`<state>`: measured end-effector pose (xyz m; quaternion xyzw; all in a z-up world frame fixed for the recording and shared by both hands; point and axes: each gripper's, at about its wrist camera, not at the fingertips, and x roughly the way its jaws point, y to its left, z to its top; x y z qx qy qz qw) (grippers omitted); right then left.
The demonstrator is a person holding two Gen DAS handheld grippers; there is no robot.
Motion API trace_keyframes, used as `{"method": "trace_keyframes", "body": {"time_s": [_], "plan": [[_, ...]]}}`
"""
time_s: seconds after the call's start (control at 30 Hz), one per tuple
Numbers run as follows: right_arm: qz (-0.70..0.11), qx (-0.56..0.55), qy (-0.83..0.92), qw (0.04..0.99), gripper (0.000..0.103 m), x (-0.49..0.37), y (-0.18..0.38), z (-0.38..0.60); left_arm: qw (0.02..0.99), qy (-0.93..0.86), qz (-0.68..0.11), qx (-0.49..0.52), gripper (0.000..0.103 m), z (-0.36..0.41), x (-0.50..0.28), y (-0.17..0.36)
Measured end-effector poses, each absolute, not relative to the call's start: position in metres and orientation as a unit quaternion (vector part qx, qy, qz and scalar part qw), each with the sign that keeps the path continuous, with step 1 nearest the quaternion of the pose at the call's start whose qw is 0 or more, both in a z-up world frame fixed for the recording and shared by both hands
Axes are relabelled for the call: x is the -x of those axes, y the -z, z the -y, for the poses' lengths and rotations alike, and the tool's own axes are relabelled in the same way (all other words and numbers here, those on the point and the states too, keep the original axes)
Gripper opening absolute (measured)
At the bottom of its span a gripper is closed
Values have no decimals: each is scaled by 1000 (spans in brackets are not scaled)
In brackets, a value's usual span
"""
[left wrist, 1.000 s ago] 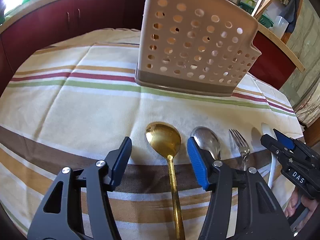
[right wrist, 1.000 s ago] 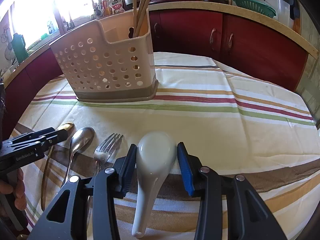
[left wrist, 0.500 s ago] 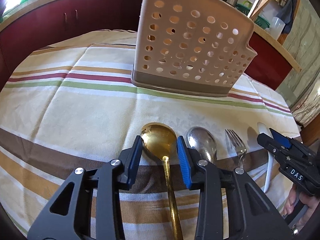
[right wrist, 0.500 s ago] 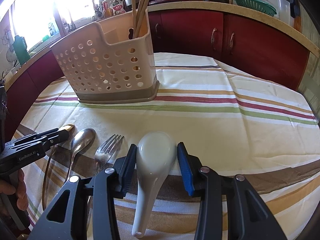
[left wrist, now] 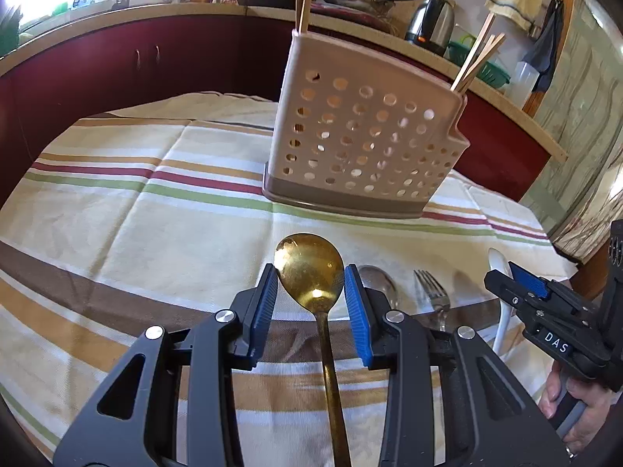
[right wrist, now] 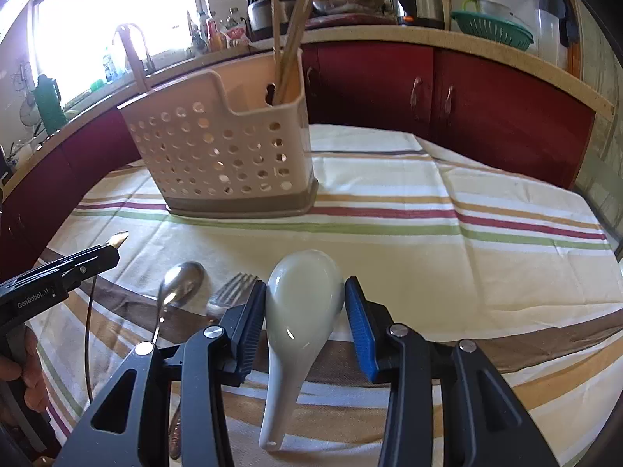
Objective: Organize utensils
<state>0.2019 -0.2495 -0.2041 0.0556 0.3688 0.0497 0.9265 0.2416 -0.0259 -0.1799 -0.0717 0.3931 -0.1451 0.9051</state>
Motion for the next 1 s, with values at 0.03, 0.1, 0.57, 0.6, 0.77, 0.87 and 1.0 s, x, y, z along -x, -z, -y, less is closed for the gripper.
{"method": "trace_keyframes", "body": {"time_s": [0.03, 0.1, 0.57, 0.6, 0.77, 0.87, 1.0], "plan": [[-364, -55, -50, 928, 42, -200, 203, 249, 906, 145, -391, 74, 34, 24, -240, 178], [-359, -55, -48, 931, 42, -197, 201, 248, 908, 145, -384, 79, 34, 21, -236, 175], [-338, -50, -42, 939, 42, -176, 189, 245, 920, 148, -351, 92, 34, 12, -209, 157], [-336, -49, -42, 940, 42, -174, 188, 245, 921, 149, -349, 93, 34, 12, -207, 156], [-327, -46, -41, 943, 41, -165, 183, 242, 926, 150, -335, 93, 34, 11, -195, 150], [-323, -45, -41, 944, 41, -161, 181, 241, 927, 152, -329, 92, 34, 10, -189, 148], [-317, -44, -40, 947, 41, -155, 178, 240, 930, 153, -320, 97, 34, 8, -181, 144]]}}
